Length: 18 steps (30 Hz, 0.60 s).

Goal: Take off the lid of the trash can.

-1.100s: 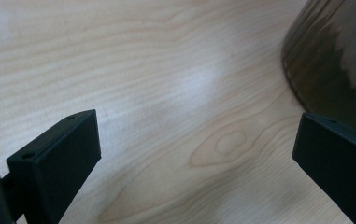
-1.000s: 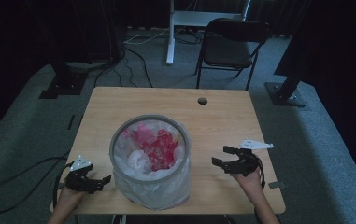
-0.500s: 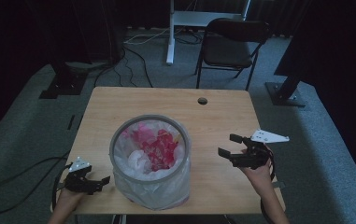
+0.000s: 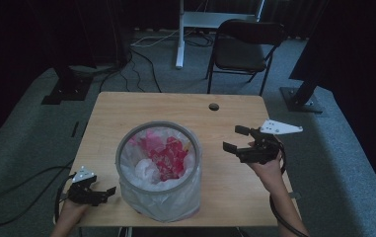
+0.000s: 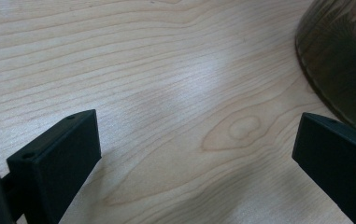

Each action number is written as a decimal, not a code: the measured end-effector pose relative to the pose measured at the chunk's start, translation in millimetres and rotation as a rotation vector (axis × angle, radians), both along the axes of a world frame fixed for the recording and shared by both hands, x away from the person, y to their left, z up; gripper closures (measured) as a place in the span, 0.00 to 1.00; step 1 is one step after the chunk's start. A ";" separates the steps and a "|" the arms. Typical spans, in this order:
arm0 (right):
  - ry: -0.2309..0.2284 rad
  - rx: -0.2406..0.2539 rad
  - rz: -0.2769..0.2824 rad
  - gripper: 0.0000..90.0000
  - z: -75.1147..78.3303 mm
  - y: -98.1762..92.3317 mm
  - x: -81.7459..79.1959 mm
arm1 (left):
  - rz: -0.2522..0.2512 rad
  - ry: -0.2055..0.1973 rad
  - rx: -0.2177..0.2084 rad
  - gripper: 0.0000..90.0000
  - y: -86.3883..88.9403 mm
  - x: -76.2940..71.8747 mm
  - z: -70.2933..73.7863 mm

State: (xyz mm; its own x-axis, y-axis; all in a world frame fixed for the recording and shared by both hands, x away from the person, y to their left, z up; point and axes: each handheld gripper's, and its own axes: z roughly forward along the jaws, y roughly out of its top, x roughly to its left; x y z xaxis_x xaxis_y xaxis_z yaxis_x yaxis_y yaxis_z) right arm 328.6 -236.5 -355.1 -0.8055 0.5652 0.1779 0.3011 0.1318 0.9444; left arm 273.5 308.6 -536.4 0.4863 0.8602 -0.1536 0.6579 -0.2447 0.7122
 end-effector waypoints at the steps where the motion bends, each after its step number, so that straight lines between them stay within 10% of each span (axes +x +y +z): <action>1: -0.003 0.003 0.004 0.14 2.7 1.5 1.8 | -0.001 0.000 -0.002 0.01 -0.2 0.3 -0.6; 18: -0.011 -0.040 0.138 0.14 43.4 59.2 29.0 | -0.002 0.013 -0.007 0.01 1.8 2.7 -5.2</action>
